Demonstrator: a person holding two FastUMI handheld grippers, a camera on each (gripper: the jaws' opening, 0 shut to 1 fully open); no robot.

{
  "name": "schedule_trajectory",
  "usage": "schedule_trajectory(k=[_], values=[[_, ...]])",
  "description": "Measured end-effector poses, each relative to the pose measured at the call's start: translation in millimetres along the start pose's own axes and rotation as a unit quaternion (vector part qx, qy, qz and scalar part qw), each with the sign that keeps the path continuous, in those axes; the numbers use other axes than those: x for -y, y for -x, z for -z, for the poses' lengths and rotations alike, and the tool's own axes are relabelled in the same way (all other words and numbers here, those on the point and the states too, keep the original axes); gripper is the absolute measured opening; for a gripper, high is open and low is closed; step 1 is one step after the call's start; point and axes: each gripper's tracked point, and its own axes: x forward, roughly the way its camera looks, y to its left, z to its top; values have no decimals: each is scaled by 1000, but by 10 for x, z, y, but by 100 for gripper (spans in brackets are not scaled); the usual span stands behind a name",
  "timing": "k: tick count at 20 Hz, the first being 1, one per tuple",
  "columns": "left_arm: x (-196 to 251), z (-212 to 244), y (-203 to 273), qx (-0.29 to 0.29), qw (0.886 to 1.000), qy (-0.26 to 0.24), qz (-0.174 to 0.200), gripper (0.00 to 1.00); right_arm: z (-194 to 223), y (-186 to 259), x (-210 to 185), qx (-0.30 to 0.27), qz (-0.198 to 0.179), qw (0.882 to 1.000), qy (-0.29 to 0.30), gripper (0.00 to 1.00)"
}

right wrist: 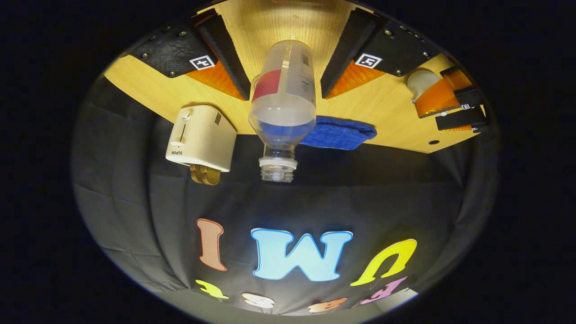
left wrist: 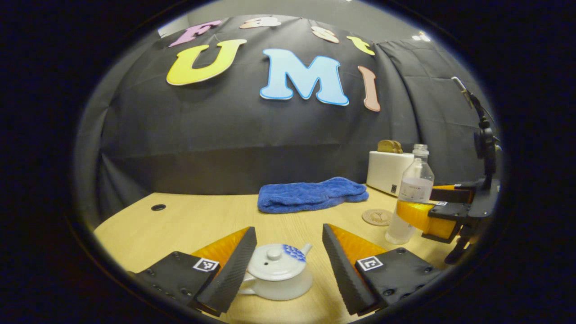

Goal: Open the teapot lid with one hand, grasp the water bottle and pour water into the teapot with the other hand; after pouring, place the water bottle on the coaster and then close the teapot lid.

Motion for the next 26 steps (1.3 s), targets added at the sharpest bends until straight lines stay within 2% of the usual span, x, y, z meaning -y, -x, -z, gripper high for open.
schedule_trajectory(k=[4, 8, 11, 17, 19, 20, 22, 23, 24, 26], values=[[-35, -31, 41, 9, 1000, 8, 0, 96, 84, -37, -51, -6, -4, 1000, 8, 97], [-75, -36, 35, 9, 1000, 5, -5, 75, 125, -65, -48, -14, -6, 1000, -2, 97], [-64, -7, 45, 2, 1000, 1, -8, 68, 201, -103, -22, -30, -6, 999, -17, 95], [-54, 2, 61, -8, 1000, -11, -17, 68, 226, -120, -36, -40, -21, 998, -43, 94], [-101, 6, 44, -8, 999, -16, -27, 68, 217, -129, -44, -40, -23, 998, -44, 88], [-128, -5, 57, -7, 999, -15, -33, 69, 222, -124, -44, -39, -23, 998, -44, 89], [-105, -14, 66, -7, 999, -15, -34, 39, 227, -128, -45, -40, -23, 998, -44, 88], [-113, -7, 78, -7, 999, -15, -37, 44, 229, -135, -44, -41, -22, 998, -45, 78], [-166, -47, 98, -5, 999, -16, -47, 39, 227, -127, -47, -42, -22, 998, -45, 78], [-143, -29, 54, -2, 999, -9, -41, 21, 237, -134, -41, -44, -21, 998, -47, 78]])
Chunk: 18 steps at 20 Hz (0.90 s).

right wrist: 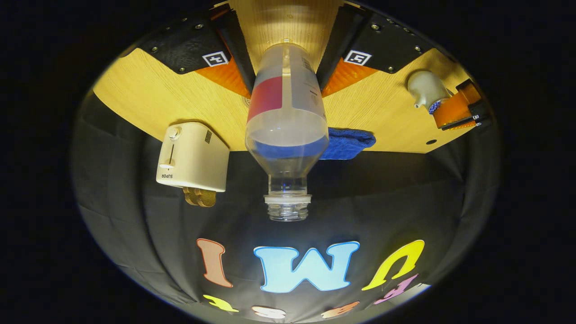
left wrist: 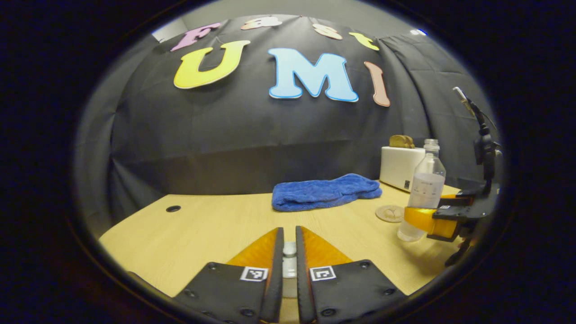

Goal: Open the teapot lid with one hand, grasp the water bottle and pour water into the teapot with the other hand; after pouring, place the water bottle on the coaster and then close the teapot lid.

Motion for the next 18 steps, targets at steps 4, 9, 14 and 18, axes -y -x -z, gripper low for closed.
schedule_trajectory(k=[4, 9, 14, 18], values=[[-35, 4, 27, 5, 1000, 8, -6, 18, 2, -2, -9, -3, -1, 1000, 2, 77], [-31, 4, 35, 11, 1000, 23, 11, 18, 0, 7, -15, -3, -5, 1000, 3, 76], [-62, -107, 92, 31, 999, 37, 9, 14, 8, 10, -39, -3, -15, 1000, 4, 75], [-124, -276, 179, 61, 997, 51, 7, 18, 12, 16, -43, -3, -17, 1000, 6, 75]])
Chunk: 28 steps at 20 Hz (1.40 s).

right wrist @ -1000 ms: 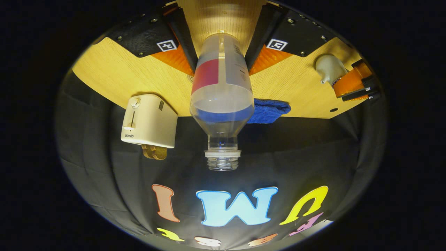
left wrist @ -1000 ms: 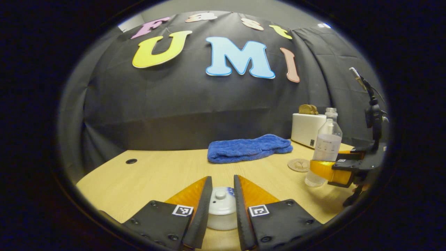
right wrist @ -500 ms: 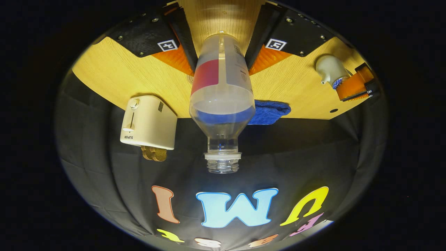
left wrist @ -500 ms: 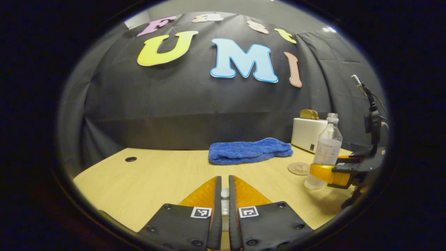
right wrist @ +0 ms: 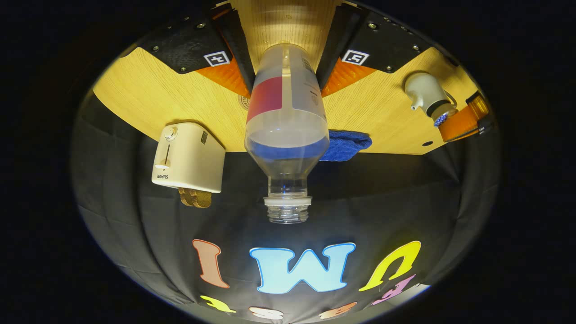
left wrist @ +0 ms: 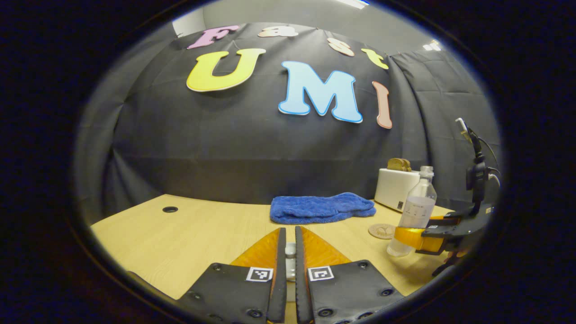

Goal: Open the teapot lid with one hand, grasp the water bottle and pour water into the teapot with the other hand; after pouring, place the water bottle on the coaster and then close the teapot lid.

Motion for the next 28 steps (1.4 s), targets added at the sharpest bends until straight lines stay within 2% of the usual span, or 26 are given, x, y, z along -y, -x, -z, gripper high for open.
schedule_trajectory(k=[5, 11, 13, 14, 17, 20, 21, 24, 25, 28], values=[[-131, -218, 91, 33, 999, 13, -9, 18, -5, 2, 3, 0, 2, 1000, 1, 76], [-548, -185, 77, 30, 998, 25, -43, 17, 11, 55, -99, 0, -14, 1000, 12, 76], [-687, -181, 80, 29, 998, 35, -49, 14, 2, 84, -143, 4, -18, 999, 28, 75], [-737, -173, 66, 27, 998, 38, -50, 17, 6, 97, -165, 6, -20, 999, 36, 75], [-984, -176, 89, 33, 996, 35, -71, 17, 13, 138, -211, 8, -18, 998, 58, 75], [-1204, -206, 94, 41, 995, 26, -90, 17, -10, 180, -259, 10, -7, 995, 98, 75], [-1252, -208, 98, 44, 994, 26, -92, 14, -26, 190, -258, 12, 2, 993, 118, 75], [-1449, -223, 107, 46, 993, 38, -100, 14, -102, 219, -327, 24, 24, 982, 184, 75], [-1514, -236, 127, 47, 993, 47, -102, 18, -114, 224, -370, 27, 26, 979, 200, 75], [-1771, -277, 186, 58, 989, 48, -126, 14, -63, 204, -548, 14, 21, 970, 242, 75]])
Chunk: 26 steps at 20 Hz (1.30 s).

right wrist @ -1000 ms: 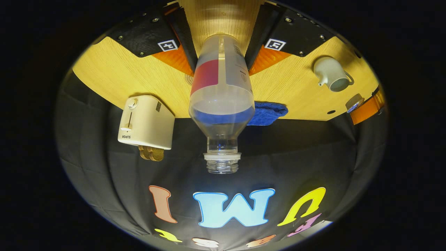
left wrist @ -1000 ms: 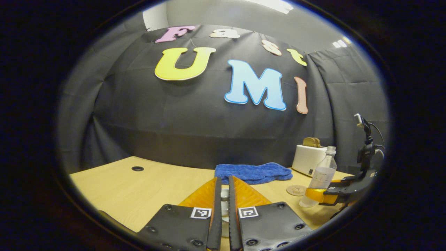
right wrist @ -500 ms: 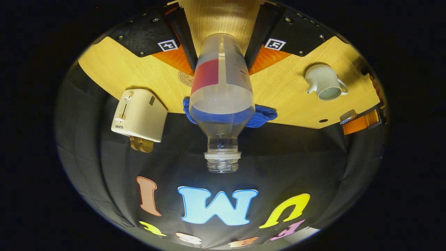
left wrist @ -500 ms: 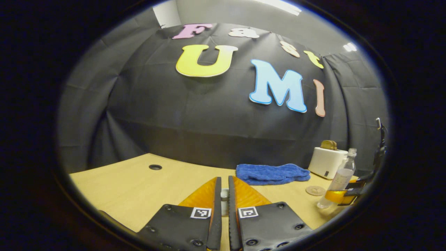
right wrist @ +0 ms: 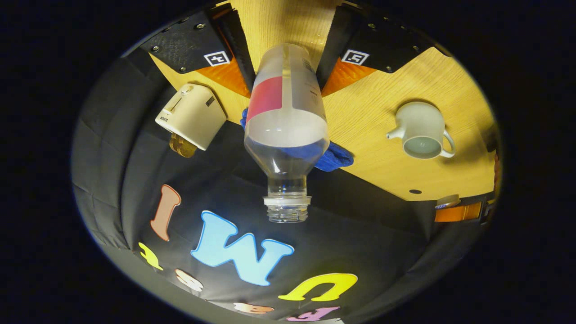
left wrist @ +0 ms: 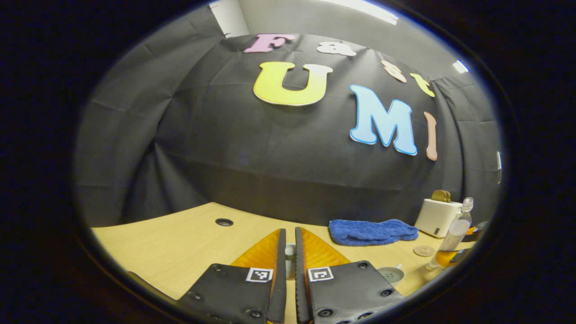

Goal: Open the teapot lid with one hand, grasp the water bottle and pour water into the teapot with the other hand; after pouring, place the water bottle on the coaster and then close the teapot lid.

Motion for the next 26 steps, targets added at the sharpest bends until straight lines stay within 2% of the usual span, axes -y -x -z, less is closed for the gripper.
schedule_trajectory(k=[2, 3, 4, 7, 8, 9, 10, 13, 18, 19, 26], values=[[-146, -60, 28, 12, 1000, 1, -16, 17, -30, -9, -69, -13, 1, 998, 56, 75], [-167, -90, 30, 17, 1000, 12, -15, 14, -57, -26, -76, -13, 6, 996, 90, 75], [-170, -98, 27, 18, 999, 23, -13, 18, -86, -34, -70, -13, 12, 992, 124, 75], [-175, -1, 5, 10, 999, 37, -12, 18, -119, -60, -20, -16, 29, 980, 196, 75], [-170, 46, 7, 5, 999, 38, -10, 15, -121, -62, 0, -18, 32, 977, 211, 75], [-149, 76, 1, 1, 999, 39, -9, 18, -144, -60, 1, -20, 37, 973, 227, 75], [-133, 92, 4, -2, 999, 41, -6, 14, -159, -55, 11, -21, 42, 969, 242, 75], [-130, 106, 4, -2, 999, 51, -3, 17, -183, -66, 31, -24, 50, 957, 283, 75], [-100, 193, -11, -14, 999, 44, 3, 18, -274, -133, 78, -20, 77, 928, 365, 75], [-97, 186, -14, -14, 999, 47, 8, 15, -296, -144, 70, -17, 80, 922, 379, 75], [-64, 170, -21, -12, 998, 56, 18, 17, -363, -182, -23, 1, 92, 889, 448, 75]])
